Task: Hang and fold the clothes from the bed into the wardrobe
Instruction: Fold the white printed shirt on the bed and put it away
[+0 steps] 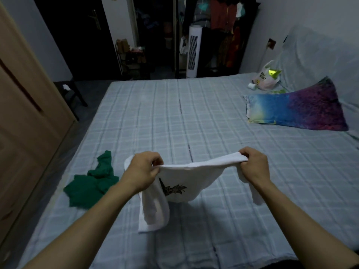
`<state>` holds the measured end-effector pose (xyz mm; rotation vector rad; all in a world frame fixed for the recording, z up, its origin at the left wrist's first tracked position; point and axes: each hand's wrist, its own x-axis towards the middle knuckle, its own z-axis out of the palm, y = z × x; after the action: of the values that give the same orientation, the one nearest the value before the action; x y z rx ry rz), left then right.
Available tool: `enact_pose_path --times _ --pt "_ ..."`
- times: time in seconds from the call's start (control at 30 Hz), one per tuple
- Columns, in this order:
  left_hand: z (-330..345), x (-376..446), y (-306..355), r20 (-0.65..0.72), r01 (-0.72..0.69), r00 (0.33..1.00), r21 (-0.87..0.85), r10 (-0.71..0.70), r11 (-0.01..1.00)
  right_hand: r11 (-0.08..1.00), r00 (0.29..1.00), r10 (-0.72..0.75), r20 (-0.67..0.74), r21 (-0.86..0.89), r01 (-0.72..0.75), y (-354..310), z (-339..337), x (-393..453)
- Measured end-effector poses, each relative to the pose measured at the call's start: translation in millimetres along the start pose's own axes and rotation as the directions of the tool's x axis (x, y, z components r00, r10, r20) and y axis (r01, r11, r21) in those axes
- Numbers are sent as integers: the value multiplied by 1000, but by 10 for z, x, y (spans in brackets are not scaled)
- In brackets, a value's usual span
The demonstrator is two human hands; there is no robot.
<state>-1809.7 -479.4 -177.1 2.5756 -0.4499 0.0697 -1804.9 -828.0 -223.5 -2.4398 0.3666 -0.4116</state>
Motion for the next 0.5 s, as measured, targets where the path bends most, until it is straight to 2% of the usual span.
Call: enact_pose_path --times 0.07,0.1,0.17,0.2,0.23,0.27,0.4,0.5 --pt "300 -81 41 191 -28 981 -19 31 999 996 992 71 102 -66 -64 196 164 -9" --pt "443 -115 43 333 -39 942 -42 51 998 985 972 120 200 -147 -91 305 246 -15" --pt "683 -130 -19 598 -16 798 -90 67 996 941 857 242 454 -326 -93 487 411 -63" --pt "774 -100 -94 674 5 736 -93 60 996 921 783 297 546 -379 -85 546 493 -103" --pt "839 -46 -185 697 13 715 -85 51 996 911 731 333 595 -404 -86 582 576 -145" --pt "879 25 -286 685 18 728 -72 37 997 907 712 349 609 -412 -92 597 652 -172" --pt "994 347 -797 547 109 834 -44 -67 993 903 741 369 561 -404 -143 524 944 -211" --pt "1137 580 -1173 502 188 855 -66 -131 980 910 752 359 553 -387 -150 401 1200 -194"
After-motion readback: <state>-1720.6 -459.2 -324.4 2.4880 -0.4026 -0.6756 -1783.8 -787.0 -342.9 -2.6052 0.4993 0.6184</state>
